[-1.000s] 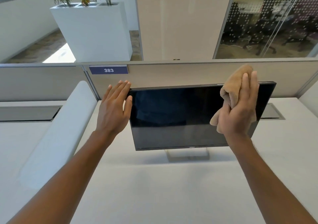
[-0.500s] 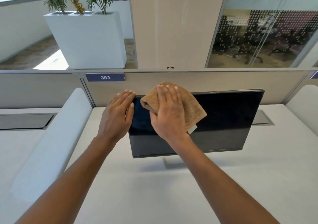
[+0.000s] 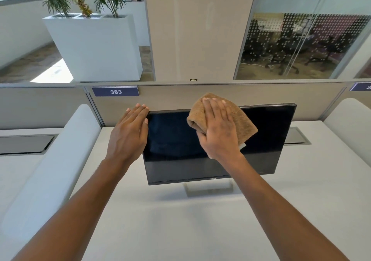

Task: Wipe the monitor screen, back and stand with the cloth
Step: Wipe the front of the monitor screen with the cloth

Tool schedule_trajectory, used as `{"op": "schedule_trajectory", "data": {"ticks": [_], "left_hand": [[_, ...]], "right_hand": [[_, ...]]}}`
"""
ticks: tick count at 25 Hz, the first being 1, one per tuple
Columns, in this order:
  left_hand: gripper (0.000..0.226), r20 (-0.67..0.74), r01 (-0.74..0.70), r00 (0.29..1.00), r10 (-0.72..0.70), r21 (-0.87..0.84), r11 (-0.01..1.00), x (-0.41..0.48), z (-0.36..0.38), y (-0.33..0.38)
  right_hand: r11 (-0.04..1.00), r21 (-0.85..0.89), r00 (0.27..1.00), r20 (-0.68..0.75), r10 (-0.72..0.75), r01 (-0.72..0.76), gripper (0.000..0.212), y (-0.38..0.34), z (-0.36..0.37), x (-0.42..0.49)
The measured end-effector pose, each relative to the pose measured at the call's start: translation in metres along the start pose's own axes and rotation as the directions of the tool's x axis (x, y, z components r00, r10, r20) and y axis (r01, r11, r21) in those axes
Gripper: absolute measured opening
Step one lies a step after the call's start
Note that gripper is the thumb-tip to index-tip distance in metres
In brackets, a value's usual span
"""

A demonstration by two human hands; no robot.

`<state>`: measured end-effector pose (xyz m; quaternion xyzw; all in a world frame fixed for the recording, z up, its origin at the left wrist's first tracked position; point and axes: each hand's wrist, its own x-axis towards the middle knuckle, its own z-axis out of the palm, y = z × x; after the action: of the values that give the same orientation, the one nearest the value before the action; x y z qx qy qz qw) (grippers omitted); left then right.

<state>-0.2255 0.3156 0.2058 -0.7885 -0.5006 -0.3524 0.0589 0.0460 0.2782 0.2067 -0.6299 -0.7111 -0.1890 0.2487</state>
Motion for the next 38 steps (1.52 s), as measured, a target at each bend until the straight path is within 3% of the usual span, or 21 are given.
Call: {"op": "schedule_trajectory", "data": {"ticks": [3, 8, 15, 19, 31, 35, 38], "left_hand": [[0.047, -0.006, -0.006, 1.000, 0.006, 0.049, 0.999, 0.000, 0.000, 0.004], [0.054, 0.011, 0.030, 0.999, -0.033, 0.200, 0.979, -0.004, 0.003, 0.021], [0.057, 0.065, -0.050, 0.997, 0.034, 0.273, 0.961, 0.007, 0.027, 0.061], [0.054, 0.064, -0.020, 0.998, 0.002, 0.292, 0.956, 0.009, 0.038, 0.075], [0.048, 0.061, -0.017, 0.998, 0.009, 0.138, 0.990, 0.010, 0.036, 0.069], [0.051, 0.086, -0.016, 0.996, 0.007, 0.107, 0.994, 0.011, 0.035, 0.069], [0.052, 0.095, -0.016, 0.995, 0.007, 0.094, 0.995, 0.011, 0.034, 0.067]], "right_hand": [[0.994, -0.044, 0.995, -0.001, 0.096, -0.095, 0.078, 0.034, -0.009, -0.007], [0.982, -0.087, 0.985, 0.029, 0.172, -0.169, 0.078, 0.024, -0.010, -0.004], [0.998, -0.048, 0.998, 0.054, 0.030, -0.028, 0.081, -0.009, -0.010, -0.001], [0.999, -0.043, 0.998, 0.057, -0.026, 0.029, 0.086, 0.008, -0.009, -0.007], [0.963, -0.162, 0.976, 0.009, 0.218, -0.214, 0.074, 0.175, -0.043, -0.031], [0.952, -0.116, 0.959, -0.014, 0.283, -0.283, 0.075, 0.160, -0.040, -0.028], [0.969, -0.091, 0.972, 0.020, 0.232, -0.230, 0.078, 0.119, -0.035, -0.020]]}}
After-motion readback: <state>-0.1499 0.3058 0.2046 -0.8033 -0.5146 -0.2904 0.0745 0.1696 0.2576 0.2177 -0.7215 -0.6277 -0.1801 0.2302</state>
